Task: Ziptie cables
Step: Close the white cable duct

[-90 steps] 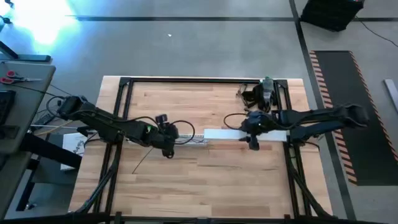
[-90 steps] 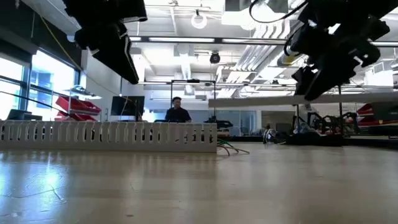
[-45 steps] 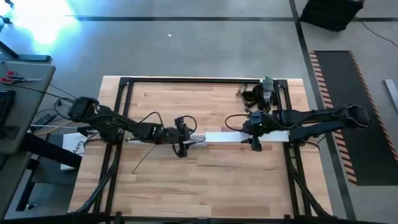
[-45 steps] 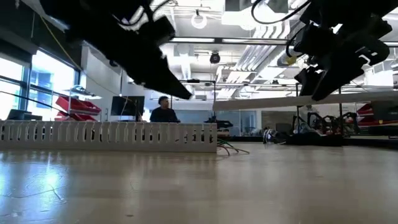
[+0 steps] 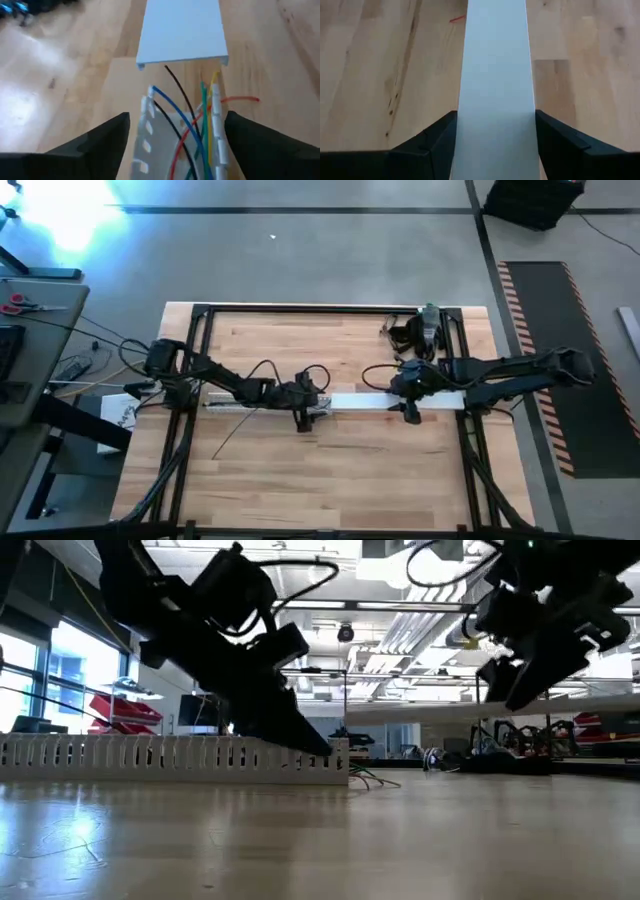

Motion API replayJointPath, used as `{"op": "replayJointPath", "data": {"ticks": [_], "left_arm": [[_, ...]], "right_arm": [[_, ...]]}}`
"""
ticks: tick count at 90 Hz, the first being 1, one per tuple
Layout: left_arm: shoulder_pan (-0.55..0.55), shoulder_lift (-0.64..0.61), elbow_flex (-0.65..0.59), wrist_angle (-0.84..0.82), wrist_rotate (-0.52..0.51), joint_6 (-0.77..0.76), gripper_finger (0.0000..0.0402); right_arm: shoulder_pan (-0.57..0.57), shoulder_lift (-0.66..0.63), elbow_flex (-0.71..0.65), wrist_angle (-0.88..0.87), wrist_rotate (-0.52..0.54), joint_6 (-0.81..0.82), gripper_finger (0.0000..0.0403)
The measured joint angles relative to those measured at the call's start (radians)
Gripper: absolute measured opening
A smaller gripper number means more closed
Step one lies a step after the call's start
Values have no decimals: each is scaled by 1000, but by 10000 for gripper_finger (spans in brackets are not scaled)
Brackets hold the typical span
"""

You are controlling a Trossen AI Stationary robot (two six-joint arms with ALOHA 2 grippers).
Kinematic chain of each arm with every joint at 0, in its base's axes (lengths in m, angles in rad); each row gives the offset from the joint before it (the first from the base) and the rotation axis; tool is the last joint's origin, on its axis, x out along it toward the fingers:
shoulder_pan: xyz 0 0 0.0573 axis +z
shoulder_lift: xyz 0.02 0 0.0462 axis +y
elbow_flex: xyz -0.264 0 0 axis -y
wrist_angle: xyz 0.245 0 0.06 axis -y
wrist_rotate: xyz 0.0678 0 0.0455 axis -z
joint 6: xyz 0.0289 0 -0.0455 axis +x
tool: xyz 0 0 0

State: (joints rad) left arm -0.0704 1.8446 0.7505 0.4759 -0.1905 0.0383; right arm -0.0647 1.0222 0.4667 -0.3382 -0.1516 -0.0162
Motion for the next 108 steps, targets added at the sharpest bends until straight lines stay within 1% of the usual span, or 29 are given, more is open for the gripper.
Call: {"op": "replayJointPath", "data": {"ticks": [13,20,31,39,50,83,96,108], "left_arm": [[0,16,5,-2,1,0,299],[0,16,5,-6,-2,-1,286],[2,16,5,-6,-5,-2,262],[5,16,5,-5,-2,-13,246],[6,16,5,-4,-2,-15,232],[5,16,5,-5,6,-10,227],[5,16,5,-5,6,-9,227],[5,16,5,-5,6,-8,227]], "right_arm": [[3,1,-54,84,6,27,208],[17,1,-58,78,40,15,208],[37,1,-58,82,46,-6,208],[53,1,-58,81,72,-8,208],[66,5,-58,82,92,-10,208],[65,45,-58,132,134,-29,208],[66,48,-58,121,134,-35,208],[65,91,-58,134,122,-35,208]]}}
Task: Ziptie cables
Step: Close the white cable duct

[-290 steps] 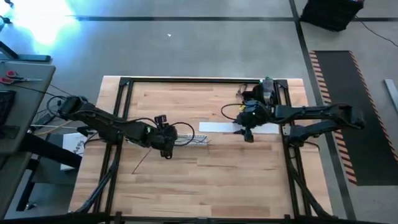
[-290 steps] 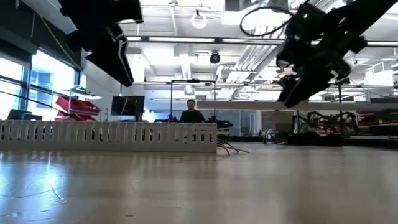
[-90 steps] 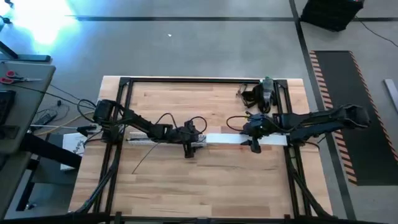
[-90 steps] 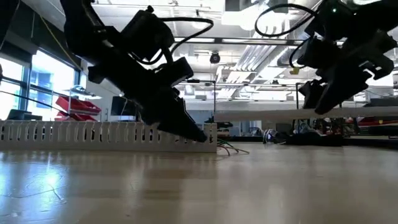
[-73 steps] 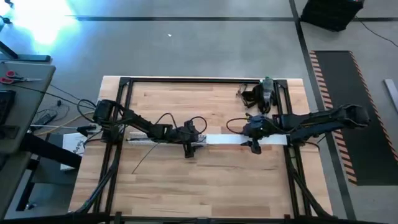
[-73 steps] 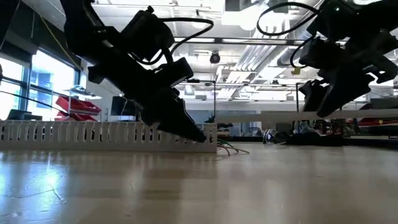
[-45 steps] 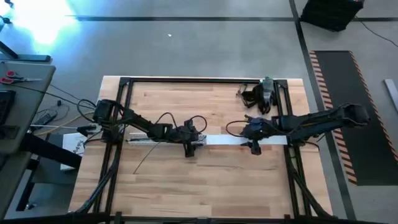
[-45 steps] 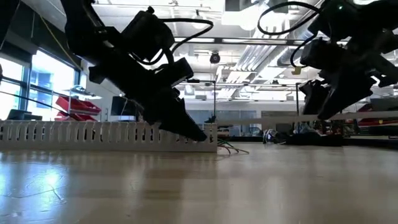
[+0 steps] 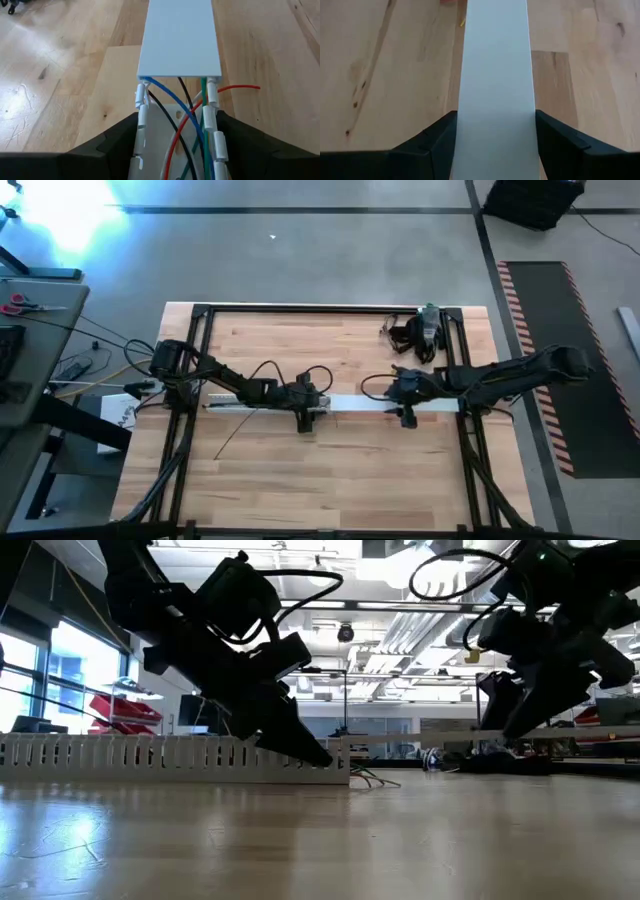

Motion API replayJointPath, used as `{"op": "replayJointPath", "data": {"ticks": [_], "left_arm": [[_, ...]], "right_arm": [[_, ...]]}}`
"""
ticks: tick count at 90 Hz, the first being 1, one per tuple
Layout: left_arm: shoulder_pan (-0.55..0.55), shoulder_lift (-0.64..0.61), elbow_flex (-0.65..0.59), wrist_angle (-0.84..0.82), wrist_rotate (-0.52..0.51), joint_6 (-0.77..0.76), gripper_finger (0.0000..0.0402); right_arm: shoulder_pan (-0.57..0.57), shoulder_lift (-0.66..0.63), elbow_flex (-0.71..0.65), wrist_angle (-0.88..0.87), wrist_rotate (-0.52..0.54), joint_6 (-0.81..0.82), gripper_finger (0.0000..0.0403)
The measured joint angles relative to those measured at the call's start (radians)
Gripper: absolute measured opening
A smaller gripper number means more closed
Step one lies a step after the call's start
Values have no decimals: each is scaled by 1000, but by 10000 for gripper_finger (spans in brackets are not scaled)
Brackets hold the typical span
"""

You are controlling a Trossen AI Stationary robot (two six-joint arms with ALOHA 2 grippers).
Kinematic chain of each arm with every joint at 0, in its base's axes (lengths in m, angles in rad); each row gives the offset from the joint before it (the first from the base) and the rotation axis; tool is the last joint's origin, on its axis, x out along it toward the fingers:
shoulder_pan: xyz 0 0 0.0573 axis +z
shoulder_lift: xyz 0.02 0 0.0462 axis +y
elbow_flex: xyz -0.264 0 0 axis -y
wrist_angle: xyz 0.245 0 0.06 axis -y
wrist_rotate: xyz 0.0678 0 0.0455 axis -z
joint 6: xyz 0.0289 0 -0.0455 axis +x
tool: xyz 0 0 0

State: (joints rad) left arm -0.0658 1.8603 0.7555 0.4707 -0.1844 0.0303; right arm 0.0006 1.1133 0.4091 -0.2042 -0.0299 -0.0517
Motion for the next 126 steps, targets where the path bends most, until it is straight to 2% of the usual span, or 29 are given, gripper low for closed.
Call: {"op": "replayJointPath", "data": {"ticks": [22,63,90,115,117,121,126], "left_arm": [[-1,0,0,-1,0,1,227],[0,0,0,-1,0,1,227],[0,0,0,-2,-1,1,227],[0,0,0,-3,0,6,227],[0,0,0,-3,2,8,227],[0,0,0,-3,0,7,227],[0,0,0,-4,0,8,227]], "right_arm": [[0,78,11,31,-20,17,204],[-1,87,75,-62,-33,109,204],[0,213,132,-107,-41,49,203],[-13,251,225,-230,-40,-1,198],[-14,256,232,-235,-34,-2,188],[-14,269,247,-239,-48,-9,139],[-14,289,261,-248,-48,-10,113]]}}
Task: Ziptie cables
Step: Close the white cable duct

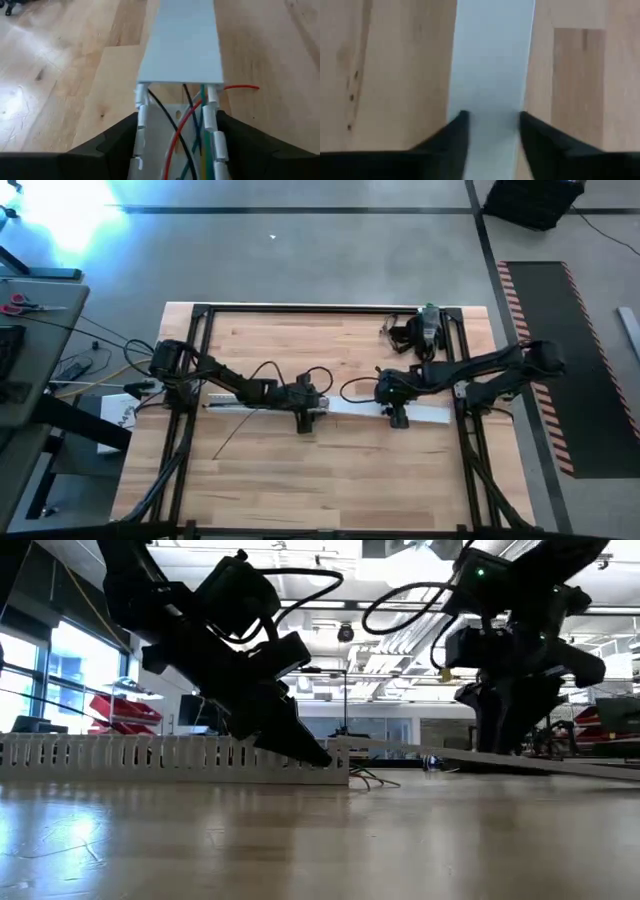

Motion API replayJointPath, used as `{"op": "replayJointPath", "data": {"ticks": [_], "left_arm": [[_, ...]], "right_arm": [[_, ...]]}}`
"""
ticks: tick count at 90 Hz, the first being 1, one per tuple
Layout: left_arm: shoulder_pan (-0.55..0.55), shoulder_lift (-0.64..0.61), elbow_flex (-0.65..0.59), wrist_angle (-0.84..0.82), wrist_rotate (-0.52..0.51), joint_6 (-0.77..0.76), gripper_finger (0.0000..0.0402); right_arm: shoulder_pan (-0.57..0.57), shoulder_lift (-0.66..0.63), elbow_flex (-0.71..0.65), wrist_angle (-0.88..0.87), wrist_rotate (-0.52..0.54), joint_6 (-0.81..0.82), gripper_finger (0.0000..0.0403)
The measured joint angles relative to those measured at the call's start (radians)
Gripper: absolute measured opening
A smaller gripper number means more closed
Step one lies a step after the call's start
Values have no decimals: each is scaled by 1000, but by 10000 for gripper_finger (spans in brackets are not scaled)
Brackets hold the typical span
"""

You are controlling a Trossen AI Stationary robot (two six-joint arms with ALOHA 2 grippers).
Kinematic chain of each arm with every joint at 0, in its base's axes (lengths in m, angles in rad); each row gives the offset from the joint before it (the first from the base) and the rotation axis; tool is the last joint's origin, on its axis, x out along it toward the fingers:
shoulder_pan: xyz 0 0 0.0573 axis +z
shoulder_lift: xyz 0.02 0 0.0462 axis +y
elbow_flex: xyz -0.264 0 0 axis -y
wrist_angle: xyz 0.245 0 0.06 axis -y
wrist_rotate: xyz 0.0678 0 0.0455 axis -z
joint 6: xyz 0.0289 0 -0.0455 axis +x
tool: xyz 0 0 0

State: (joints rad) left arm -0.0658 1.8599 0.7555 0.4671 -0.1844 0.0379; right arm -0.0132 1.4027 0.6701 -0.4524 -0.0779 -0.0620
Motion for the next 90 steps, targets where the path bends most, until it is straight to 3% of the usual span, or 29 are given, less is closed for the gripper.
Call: {"op": "replayJointPath", "data": {"ticks": [22,37,47,60,76,90], "left_arm": [[0,0,0,-1,-4,-7,227],[0,0,0,1,-7,-8,227],[-1,0,0,1,-8,-8,227],[-1,0,0,0,-8,-8,227],[-1,0,0,-1,-8,-8,227],[-1,0,0,-1,-8,-10,227]], "right_arm": [[0,53,86,-75,9,-30,54],[0,41,125,-79,23,-59,51],[4,41,160,-93,22,-88,85],[7,41,201,-168,19,-102,165],[8,24,233,-347,-3,-26,259],[25,8,233,-498,21,56,303]]}}
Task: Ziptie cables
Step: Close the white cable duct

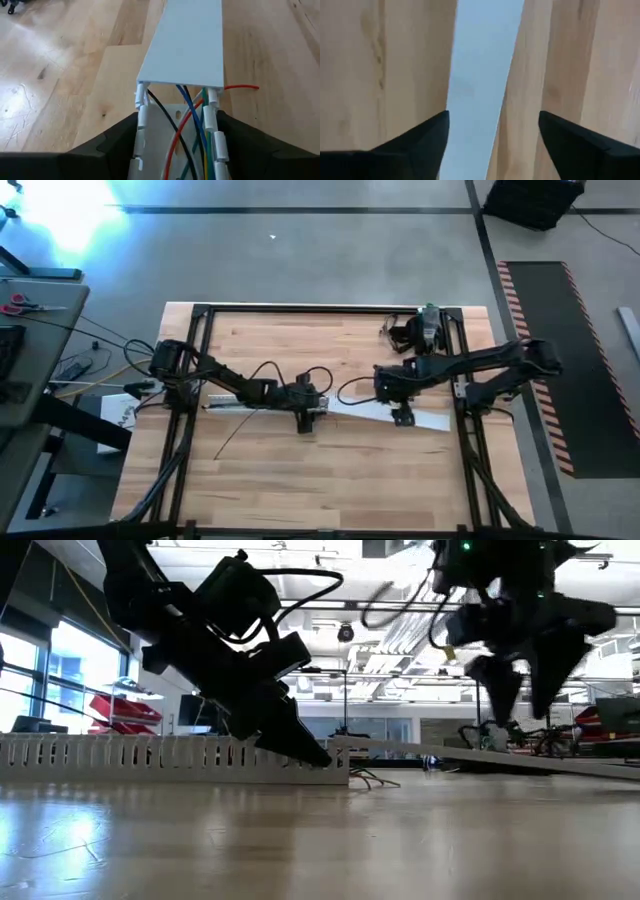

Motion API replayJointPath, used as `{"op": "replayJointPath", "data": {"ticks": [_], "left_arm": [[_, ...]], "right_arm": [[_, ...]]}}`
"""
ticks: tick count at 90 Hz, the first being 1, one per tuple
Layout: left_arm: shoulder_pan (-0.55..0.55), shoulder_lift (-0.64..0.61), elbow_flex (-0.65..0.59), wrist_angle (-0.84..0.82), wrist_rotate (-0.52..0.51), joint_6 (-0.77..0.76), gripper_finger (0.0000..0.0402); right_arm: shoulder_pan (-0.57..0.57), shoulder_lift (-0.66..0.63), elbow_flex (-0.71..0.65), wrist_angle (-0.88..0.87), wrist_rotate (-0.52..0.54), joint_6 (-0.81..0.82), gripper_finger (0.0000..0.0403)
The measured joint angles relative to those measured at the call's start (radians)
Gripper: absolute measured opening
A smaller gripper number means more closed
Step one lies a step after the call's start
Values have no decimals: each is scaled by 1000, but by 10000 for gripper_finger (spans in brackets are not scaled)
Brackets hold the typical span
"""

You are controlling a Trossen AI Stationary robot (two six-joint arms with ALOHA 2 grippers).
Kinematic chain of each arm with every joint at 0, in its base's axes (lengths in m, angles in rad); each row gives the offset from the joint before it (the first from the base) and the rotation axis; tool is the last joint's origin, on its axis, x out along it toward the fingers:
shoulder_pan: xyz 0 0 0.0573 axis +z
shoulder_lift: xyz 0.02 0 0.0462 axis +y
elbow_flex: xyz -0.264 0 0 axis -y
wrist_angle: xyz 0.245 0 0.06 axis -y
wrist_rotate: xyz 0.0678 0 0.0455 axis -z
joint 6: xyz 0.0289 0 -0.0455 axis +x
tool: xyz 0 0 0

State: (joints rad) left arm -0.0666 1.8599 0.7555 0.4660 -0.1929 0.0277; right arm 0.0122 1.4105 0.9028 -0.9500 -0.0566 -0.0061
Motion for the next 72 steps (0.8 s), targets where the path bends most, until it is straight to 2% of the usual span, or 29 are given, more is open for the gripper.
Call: {"op": "replayJointPath", "data": {"ticks": [30,72], "left_arm": [[0,0,0,-4,0,1,227],[0,0,1,-17,-1,0,227]], "right_arm": [[83,-6,-168,12,-26,108,325],[141,-3,-252,79,31,277,328]]}}
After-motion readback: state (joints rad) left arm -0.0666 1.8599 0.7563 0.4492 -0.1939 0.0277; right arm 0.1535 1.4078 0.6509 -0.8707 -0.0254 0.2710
